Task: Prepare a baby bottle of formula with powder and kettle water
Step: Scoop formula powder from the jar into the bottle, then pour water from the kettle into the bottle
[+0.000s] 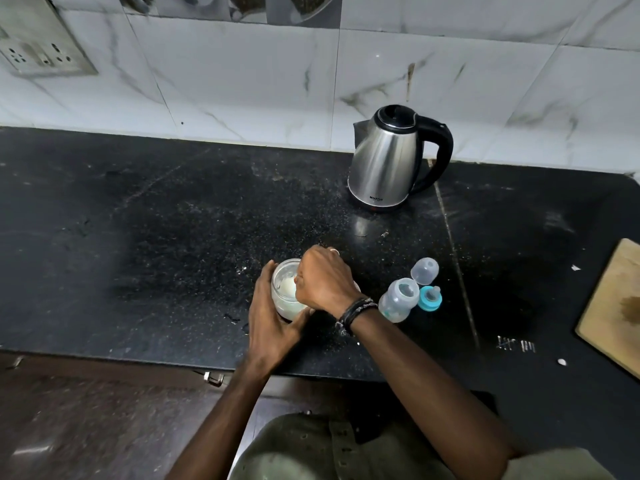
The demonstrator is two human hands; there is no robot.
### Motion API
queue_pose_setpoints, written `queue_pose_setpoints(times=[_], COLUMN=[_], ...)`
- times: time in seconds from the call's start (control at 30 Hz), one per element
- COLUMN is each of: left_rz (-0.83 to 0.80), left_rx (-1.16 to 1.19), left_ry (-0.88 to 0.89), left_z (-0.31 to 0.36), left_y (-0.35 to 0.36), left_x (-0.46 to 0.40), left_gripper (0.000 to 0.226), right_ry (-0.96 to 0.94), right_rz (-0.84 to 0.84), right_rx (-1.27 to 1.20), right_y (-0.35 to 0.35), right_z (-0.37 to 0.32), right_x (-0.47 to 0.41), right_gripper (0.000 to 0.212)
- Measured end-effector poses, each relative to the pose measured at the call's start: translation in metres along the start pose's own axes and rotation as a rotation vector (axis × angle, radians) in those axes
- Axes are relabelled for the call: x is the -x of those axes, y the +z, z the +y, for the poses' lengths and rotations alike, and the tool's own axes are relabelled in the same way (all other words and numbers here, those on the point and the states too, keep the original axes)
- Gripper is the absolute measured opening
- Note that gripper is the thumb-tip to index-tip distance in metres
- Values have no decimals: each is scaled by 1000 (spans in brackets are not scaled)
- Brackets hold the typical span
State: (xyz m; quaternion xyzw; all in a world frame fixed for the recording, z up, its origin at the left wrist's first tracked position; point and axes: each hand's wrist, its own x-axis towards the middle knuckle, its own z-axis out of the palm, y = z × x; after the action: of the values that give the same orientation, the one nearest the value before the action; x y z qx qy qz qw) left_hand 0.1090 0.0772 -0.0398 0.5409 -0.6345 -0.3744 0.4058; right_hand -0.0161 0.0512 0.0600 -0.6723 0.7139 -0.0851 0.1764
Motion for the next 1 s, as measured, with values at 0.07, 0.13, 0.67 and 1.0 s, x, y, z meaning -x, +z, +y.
queue_pose_setpoints(times=[0.07,0.13,0.67,1.0], left_rz=[-8,-8,4,-452], left_rx=[9,10,136,157], left_ry=[2,7,343,216], left_z=[-3,-6,48,60], left_y=[0,-1,15,95], left_x=[0,0,-3,-8], left_gripper=[108,107,83,104], right_ry=[18,27,152,263], right_rz=[24,57,706,816], right_rx=[11,-9,-626,-850], right_y=[3,6,-19,-43], right_z=[0,2,60,119], right_x=[-2,-3,2,16], right_gripper=[18,18,46,22])
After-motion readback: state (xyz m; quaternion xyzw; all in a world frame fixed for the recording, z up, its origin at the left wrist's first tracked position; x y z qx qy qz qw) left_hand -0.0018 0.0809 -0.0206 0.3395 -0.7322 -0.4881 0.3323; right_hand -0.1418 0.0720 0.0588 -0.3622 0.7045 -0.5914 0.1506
